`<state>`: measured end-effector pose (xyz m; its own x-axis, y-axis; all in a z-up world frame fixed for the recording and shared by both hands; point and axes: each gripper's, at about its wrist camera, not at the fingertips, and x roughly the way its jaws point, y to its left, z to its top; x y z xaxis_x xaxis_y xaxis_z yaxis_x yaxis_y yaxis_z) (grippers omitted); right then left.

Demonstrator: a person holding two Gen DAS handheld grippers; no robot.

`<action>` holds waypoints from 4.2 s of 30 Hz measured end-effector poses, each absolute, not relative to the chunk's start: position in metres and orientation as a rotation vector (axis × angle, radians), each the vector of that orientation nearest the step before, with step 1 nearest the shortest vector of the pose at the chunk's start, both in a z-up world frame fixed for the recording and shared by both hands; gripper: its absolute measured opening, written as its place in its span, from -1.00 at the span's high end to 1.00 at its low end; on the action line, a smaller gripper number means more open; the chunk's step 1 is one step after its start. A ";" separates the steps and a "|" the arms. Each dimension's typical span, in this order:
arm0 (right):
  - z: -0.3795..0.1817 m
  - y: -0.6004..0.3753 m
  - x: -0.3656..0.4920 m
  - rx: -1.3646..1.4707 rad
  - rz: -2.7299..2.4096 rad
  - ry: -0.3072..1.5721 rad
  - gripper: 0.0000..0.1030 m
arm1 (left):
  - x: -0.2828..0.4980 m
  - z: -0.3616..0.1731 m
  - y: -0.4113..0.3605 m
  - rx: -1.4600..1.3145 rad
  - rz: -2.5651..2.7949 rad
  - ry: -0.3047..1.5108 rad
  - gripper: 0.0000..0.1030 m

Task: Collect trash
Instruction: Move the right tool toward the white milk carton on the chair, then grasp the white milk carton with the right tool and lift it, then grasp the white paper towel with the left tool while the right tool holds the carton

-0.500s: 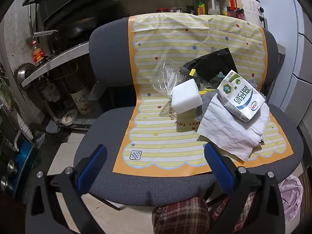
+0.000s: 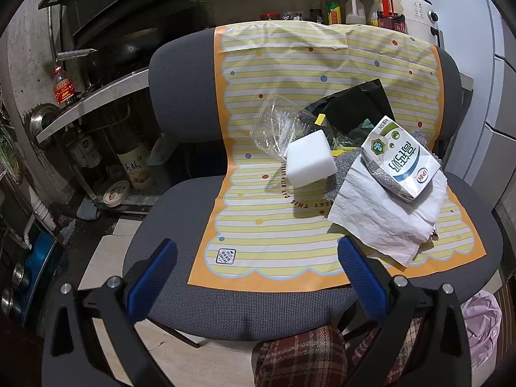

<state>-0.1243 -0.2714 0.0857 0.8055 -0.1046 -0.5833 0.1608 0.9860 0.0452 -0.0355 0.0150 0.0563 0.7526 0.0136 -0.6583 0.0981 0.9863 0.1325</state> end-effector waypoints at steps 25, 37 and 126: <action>0.085 -0.271 -0.122 0.109 -0.140 0.620 -0.89 | -0.037 0.053 0.020 0.158 -0.043 0.722 -0.87; 0.086 -0.273 -0.123 0.114 -0.134 0.617 -0.89 | -0.037 0.052 0.020 0.159 -0.042 0.725 -0.87; 0.027 -0.351 -0.129 0.213 -0.192 0.512 -0.41 | 0.051 -0.037 -0.094 0.147 -0.456 0.838 -0.24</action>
<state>-0.1289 -0.3514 0.0271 0.8548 -0.1278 -0.5030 0.2338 0.9601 0.1534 0.0510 -0.0943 -0.0368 0.5789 -0.3317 -0.7449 0.4458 0.8937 -0.0515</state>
